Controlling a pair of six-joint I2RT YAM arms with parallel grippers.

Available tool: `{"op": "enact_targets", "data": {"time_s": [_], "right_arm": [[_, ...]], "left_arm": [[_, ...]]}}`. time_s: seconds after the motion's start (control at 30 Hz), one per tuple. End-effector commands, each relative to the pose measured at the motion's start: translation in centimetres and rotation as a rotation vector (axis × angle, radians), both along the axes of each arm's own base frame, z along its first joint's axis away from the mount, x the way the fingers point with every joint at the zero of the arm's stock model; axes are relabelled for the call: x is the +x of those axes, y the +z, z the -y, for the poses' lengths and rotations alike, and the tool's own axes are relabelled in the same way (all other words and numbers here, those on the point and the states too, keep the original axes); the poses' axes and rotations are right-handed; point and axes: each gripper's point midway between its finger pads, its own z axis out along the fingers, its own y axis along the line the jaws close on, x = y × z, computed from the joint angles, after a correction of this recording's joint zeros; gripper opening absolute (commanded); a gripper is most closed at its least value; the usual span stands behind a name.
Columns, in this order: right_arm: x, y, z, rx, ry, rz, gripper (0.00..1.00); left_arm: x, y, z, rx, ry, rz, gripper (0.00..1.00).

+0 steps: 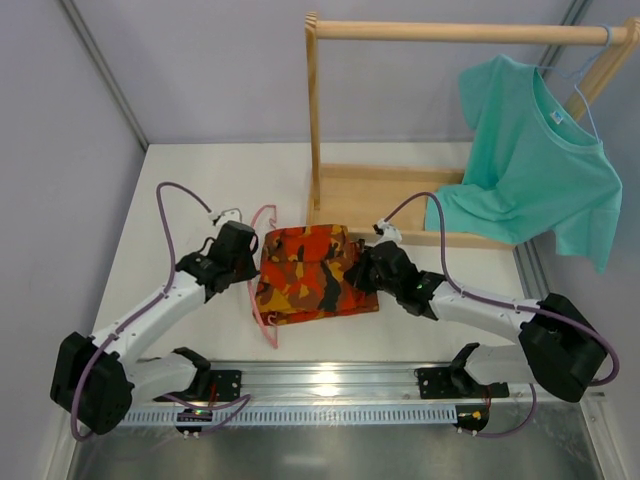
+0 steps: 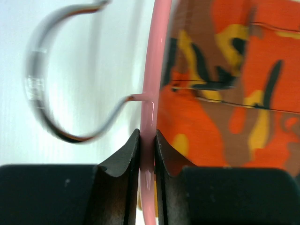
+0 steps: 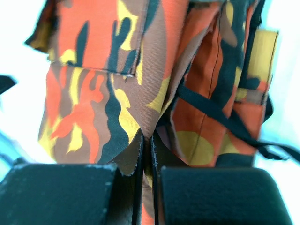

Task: Place the trousers on the hanger
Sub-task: Place trousers on hanger

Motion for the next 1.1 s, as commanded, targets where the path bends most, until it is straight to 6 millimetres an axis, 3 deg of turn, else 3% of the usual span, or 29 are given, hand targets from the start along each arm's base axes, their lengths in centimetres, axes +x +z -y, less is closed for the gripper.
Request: {"op": "enact_targets", "data": {"time_s": [0.0, 0.17, 0.3, 0.43, 0.53, 0.6, 0.63, 0.73, 0.87, 1.07], "right_arm": [[0.6, -2.6, 4.4, -0.139, -0.142, -0.020, 0.04], [-0.6, -5.2, 5.7, -0.134, -0.195, -0.068, 0.04], [-0.9, -3.5, 3.3, -0.033, -0.111, -0.034, 0.04], [-1.3, -2.3, 1.4, 0.027, -0.065, -0.023, 0.04], [-1.1, -1.3, 1.5, 0.015, -0.079, -0.012, 0.05], [-1.1, -0.8, 2.3, -0.022, -0.088, -0.001, 0.14], [-0.6, 0.0, 2.7, -0.036, -0.113, 0.021, 0.31], [-0.7, 1.0, 3.0, -0.063, -0.091, 0.048, 0.44], [-0.4, 1.7, 1.6, -0.071, 0.001, 0.069, 0.47], [1.2, 0.4, 1.3, -0.105, 0.026, 0.053, 0.49]], "left_arm": [[-1.1, -1.8, -3.5, 0.132, 0.098, -0.057, 0.00], [-1.6, -1.7, -4.9, 0.187, 0.127, -0.060, 0.00], [-1.3, -1.3, -4.9, 0.178, 0.137, -0.037, 0.00], [-0.5, -1.9, -3.0, 0.072, 0.110, 0.011, 0.00], [-0.2, -2.7, -2.6, 0.064, 0.115, -0.002, 0.00], [-0.3, -3.2, -3.3, 0.107, 0.129, -0.025, 0.00], [-0.4, -3.6, -3.4, 0.121, 0.131, -0.038, 0.00], [-0.3, -3.9, -3.3, 0.120, 0.116, -0.031, 0.00], [-0.4, -4.3, -3.0, 0.118, 0.087, -0.039, 0.01], [-0.3, -4.2, -2.7, 0.125, 0.051, -0.042, 0.00]]}}
